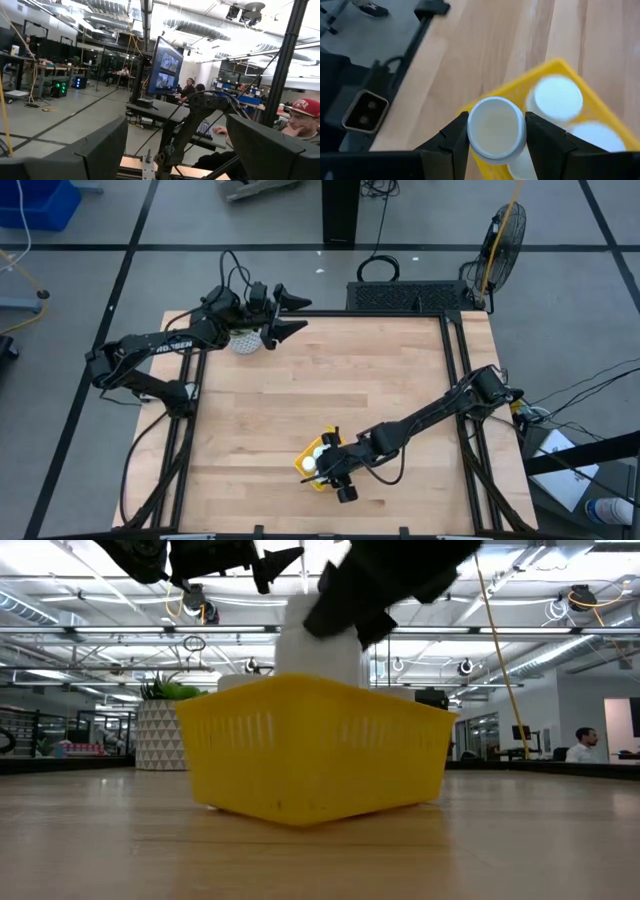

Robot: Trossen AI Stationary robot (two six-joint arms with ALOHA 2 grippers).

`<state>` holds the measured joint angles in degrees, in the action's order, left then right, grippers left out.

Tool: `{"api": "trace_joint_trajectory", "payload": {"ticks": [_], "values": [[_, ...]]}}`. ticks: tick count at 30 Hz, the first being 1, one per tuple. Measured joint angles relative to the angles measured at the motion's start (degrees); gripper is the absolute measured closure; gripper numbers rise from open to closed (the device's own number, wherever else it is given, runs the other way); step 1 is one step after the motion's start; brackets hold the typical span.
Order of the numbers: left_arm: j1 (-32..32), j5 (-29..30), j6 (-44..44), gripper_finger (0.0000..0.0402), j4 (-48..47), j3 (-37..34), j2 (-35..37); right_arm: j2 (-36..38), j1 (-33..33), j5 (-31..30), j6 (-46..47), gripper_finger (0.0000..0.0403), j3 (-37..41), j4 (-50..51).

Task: Pick and place pill bottles into a basket
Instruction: Adjust the white medicine bottle in the yellow bin

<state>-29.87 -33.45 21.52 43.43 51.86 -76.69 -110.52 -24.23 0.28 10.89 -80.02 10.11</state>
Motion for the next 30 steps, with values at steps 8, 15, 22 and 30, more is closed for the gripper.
{"api": "trace_joint_trajectory", "payload": {"ticks": [8, 15, 22, 30], "values": [[0.0, -0.02, -0.02, 0.0059, 0.01, 0.0, 0.0, -0.07, 0.0, 1.7, 2.92, 0.0252, 2.7, -2.49], [0.0, -0.02, -0.26, 0.0059, 0.01, 0.0, 0.0, -0.07, 0.01, 4.9, 4.32, 0.0252, 2.72, -2.58], [-0.04, -0.02, -0.37, 0.0057, 0.03, 0.0, 0.0, -0.07, -0.13, 7.51, 4.81, 0.0252, 2.72, -2.54], [-0.04, 0.0, -0.35, 0.0058, 0.03, 0.0, 0.0, -0.07, -0.22, 9.02, 4.94, 0.0252, 2.72, -2.58]]}}
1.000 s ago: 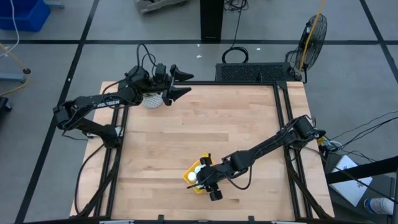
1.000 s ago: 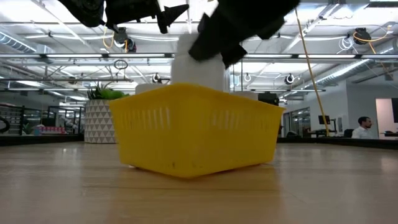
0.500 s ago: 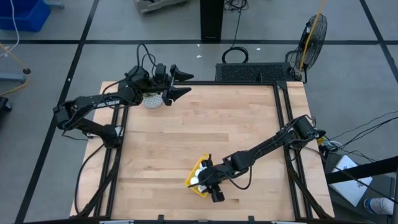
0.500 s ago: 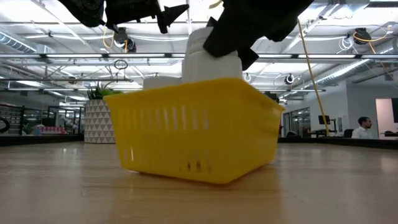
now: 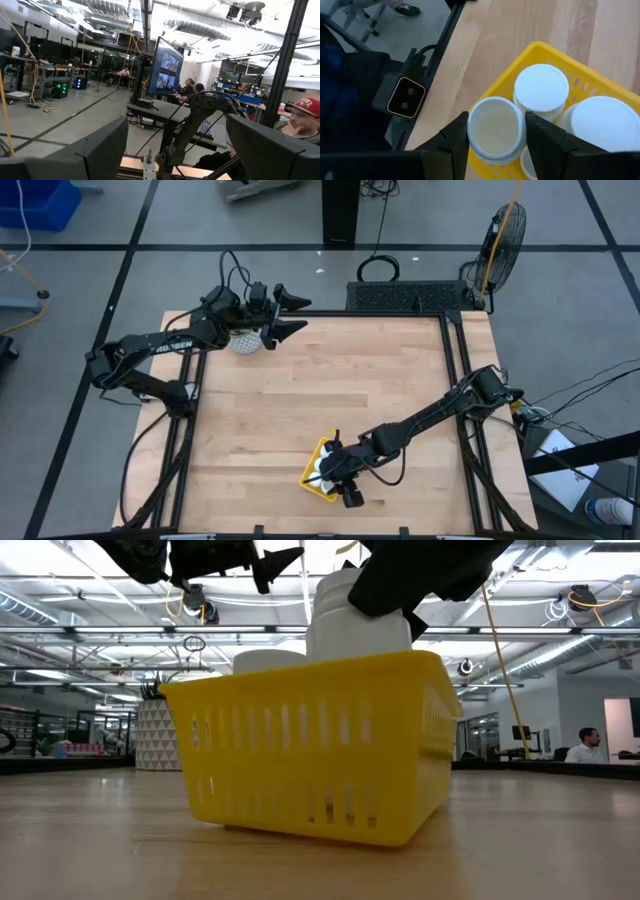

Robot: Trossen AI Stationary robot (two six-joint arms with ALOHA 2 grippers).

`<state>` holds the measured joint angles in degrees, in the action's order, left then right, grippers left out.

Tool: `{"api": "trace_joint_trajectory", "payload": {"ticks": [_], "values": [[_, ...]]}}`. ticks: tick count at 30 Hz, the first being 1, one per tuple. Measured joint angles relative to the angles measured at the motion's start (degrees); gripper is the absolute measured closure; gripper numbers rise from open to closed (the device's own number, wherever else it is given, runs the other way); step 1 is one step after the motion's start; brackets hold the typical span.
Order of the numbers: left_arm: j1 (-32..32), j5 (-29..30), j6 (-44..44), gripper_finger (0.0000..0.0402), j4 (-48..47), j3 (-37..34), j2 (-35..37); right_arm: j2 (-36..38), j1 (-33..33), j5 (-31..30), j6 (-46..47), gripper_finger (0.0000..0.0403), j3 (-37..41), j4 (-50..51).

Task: Pick and place pill bottles into a basket
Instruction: Adjust the white medicine bottle in the yellow bin, then return to Home Position

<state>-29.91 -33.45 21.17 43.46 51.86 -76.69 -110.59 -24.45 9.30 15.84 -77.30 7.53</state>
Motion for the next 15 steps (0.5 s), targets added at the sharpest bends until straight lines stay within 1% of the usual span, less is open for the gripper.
{"api": "trace_joint_trajectory", "payload": {"ticks": [7, 8, 12, 15], "values": [[0.0, 0.0, 0.02, 0.0055, 0.0, 0.0, 0.0, 0.0, -0.02, 0.0, 0.0, 0.0252, 0.0, -0.04], [0.0, 0.0, 0.02, 0.0055, 0.01, 0.0, 0.0, 0.0, -0.02, 0.0, 0.07, 0.0244, 0.0, -0.08], [0.0, 0.0, 0.02, 0.0055, 0.02, 0.0, 0.0, 0.0, -0.04, 0.16, 1.09, 0.0184, 0.0, -0.07], [0.0, 0.01, 0.04, 0.0055, 0.01, 0.0, 0.0, 0.0, -0.07, 1.49, 0.8, 0.0175, -0.02, -0.09]]}}
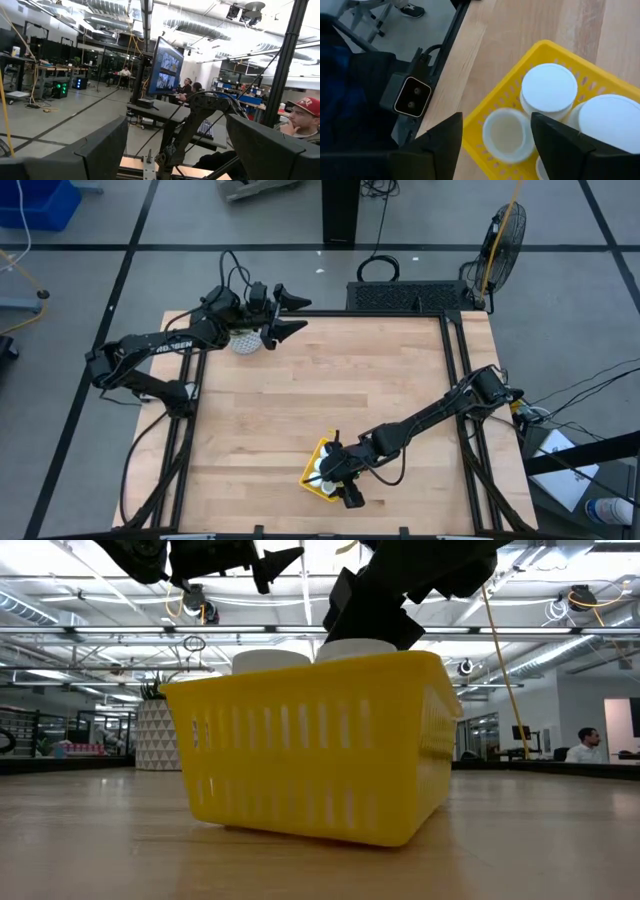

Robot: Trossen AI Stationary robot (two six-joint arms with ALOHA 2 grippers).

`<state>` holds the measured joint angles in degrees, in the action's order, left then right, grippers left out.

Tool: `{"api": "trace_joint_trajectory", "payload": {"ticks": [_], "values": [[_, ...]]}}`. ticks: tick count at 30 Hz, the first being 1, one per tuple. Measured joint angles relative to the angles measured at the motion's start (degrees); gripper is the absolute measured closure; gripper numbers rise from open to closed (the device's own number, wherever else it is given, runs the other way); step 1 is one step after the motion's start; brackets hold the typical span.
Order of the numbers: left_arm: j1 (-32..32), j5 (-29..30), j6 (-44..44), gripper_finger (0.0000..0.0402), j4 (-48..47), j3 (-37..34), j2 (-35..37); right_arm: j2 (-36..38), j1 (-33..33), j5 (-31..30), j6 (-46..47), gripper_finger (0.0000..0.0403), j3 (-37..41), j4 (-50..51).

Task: Pick and place pill bottles into a basket
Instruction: Return to Home Position

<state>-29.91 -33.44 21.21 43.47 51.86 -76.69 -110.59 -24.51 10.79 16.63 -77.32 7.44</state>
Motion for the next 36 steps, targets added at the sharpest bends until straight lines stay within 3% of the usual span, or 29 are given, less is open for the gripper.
{"api": "trace_joint_trajectory", "payload": {"ticks": [10, 14, 19, 31, 36], "values": [[0.0, -0.01, 0.08, 0.0055, 0.01, 0.0, 0.0, 0.42, 0.21, -0.27, -2.62, 0.0198, -0.04, -0.89], [-0.02, -0.02, 0.07, 0.0055, 0.01, 0.0, 0.0, 4.49, 1.41, -1.81, -3.3, 0.0193, -0.04, -0.48], [-0.02, -0.03, 0.09, 0.0055, 0.03, 0.0, 0.0, 14.43, 2.01, -10.85, -9.43, 0.0193, -0.04, 2.5], [-2.22, -1.02, 3.05, 0.0055, -1.21, 0.02, 2.88, 47.93, 1.35, -32.76, -21.99, 0.02, -0.07, 9.52], [-6.63, -6.11, 2.02, 0.0055, -16.31, 0.04, 10.48, 59.46, -0.04, -40.21, -22.13, 0.0204, 0.3, 18.22]]}}
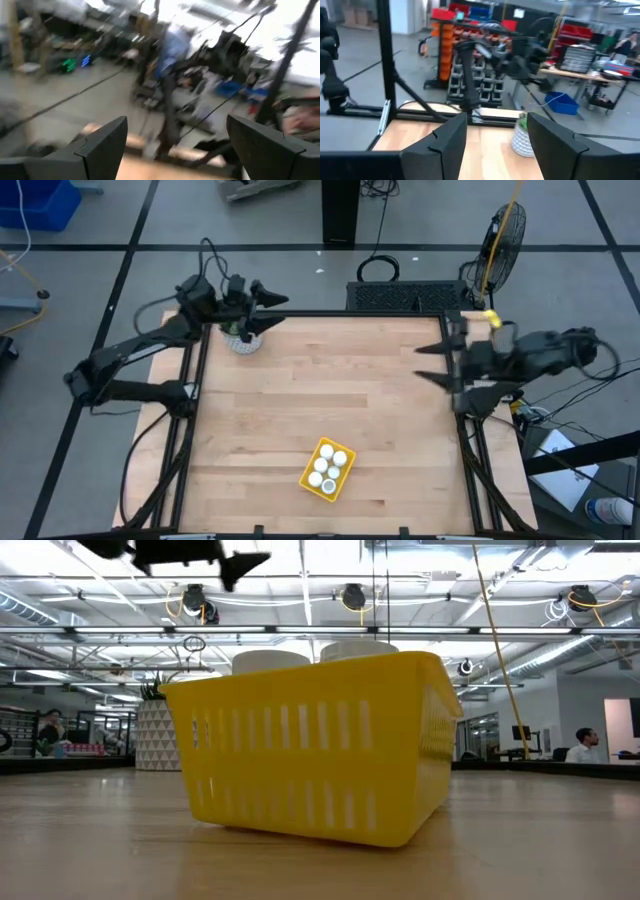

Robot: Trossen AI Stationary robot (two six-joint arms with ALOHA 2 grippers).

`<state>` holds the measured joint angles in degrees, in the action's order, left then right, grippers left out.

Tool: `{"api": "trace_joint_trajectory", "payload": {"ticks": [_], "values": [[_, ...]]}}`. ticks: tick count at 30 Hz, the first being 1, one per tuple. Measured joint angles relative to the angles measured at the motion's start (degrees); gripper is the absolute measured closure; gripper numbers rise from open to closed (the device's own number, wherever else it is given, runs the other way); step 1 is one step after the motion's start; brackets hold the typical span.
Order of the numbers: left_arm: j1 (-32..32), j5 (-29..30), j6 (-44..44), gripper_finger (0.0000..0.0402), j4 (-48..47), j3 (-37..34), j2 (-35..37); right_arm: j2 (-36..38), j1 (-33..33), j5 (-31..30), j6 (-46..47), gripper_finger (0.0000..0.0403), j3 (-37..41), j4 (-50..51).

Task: Pick and place pill bottles into a basket
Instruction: Return to Home Position

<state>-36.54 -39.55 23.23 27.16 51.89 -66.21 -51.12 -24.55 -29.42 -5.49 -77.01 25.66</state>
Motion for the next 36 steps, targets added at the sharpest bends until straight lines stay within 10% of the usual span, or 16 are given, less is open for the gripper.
{"api": "trace_joint_trajectory", "payload": {"ticks": [13, 28, 36], "values": [[-1.5, 15.77, -16.92, 0.0055, -36.75, -0.49, 17.91, 28.46, -1.03, -7.84, -4.77, 0.0204, 25.42, -6.84], [6.43, 15.67, -20.21, 0.0055, -16.61, -26.13, 24.12, 50.94, -1.04, -9.95, -22.53, 0.0204, 61.39, -47.92], [9.19, 15.61, -19.19, 0.0055, -14.3, -31.74, 26.2, 50.8, -1.03, -12.13, -25.0, 0.0204, 66.16, -47.34]]}}
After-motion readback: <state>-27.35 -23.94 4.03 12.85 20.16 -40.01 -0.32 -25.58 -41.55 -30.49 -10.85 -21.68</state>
